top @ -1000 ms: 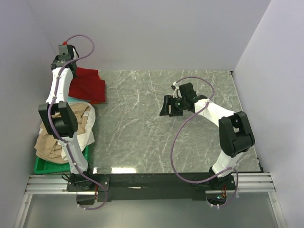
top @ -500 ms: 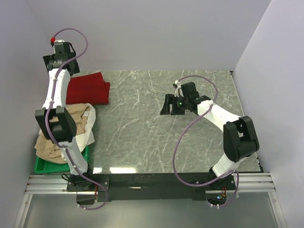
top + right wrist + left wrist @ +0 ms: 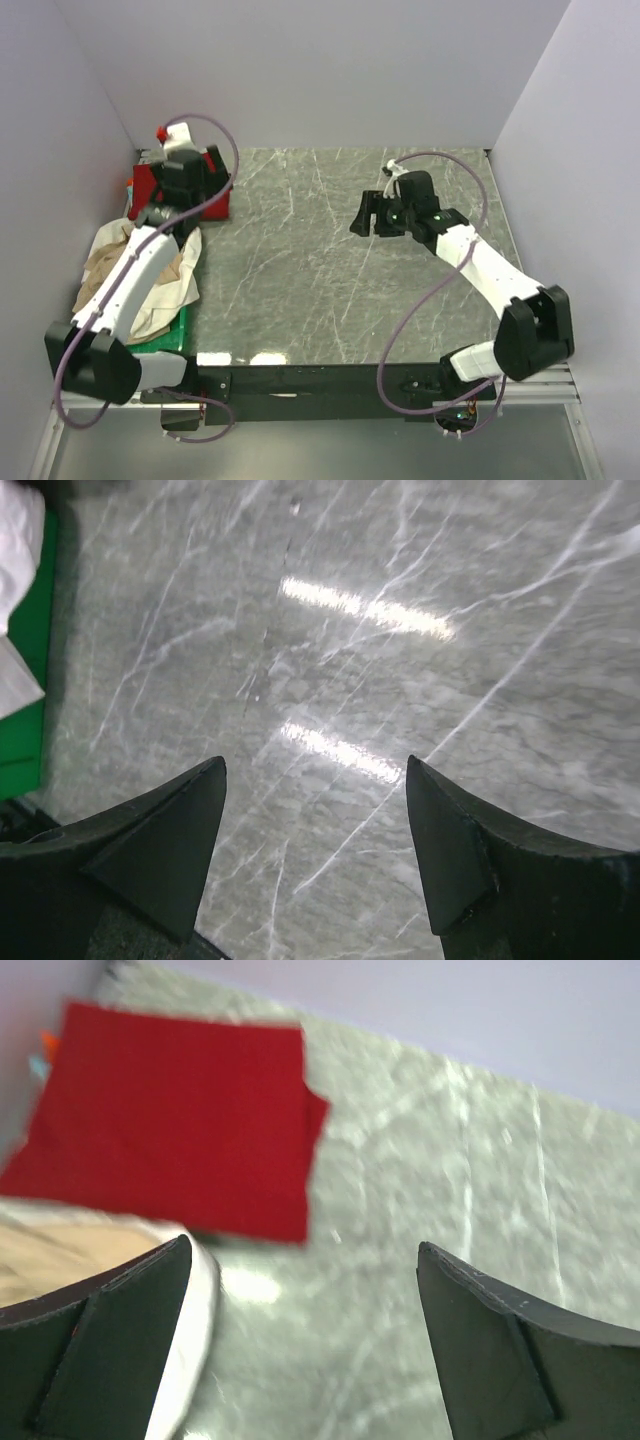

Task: Fold and stack the t-shirts
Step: Reset both grippers

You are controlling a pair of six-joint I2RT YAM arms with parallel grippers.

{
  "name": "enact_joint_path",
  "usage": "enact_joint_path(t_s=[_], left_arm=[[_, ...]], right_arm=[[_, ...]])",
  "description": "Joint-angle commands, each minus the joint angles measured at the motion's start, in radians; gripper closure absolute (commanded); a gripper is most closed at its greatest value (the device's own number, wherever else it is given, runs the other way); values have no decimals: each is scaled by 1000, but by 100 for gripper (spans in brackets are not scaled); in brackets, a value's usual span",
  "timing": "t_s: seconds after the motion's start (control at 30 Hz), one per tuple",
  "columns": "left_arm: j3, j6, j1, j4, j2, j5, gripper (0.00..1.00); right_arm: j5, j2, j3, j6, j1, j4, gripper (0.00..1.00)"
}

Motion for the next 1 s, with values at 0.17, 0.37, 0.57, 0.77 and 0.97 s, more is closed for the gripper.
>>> enact_joint_path(t_s=[0.17,0.37,0.57,0.77,0.97], left_arm=[[-298,-115,-129,149,-236,32,1],[-482,-142,-132,221,-388,10,1],[-539,-109,-132,200,-409,-59,1],[-588,-101,-134,212,-431,-50,1],[-579,-132,-135,188,-419,-114,1]], right_arm=[[263,-242,-76,23,-6,5,21],[493,-421,-181,75,-8,58,20],[625,-492,-236,120,-8,54,20],[702,-517,-279,133,-8,60,20],[721,-520,-288,150,-9,63,20]])
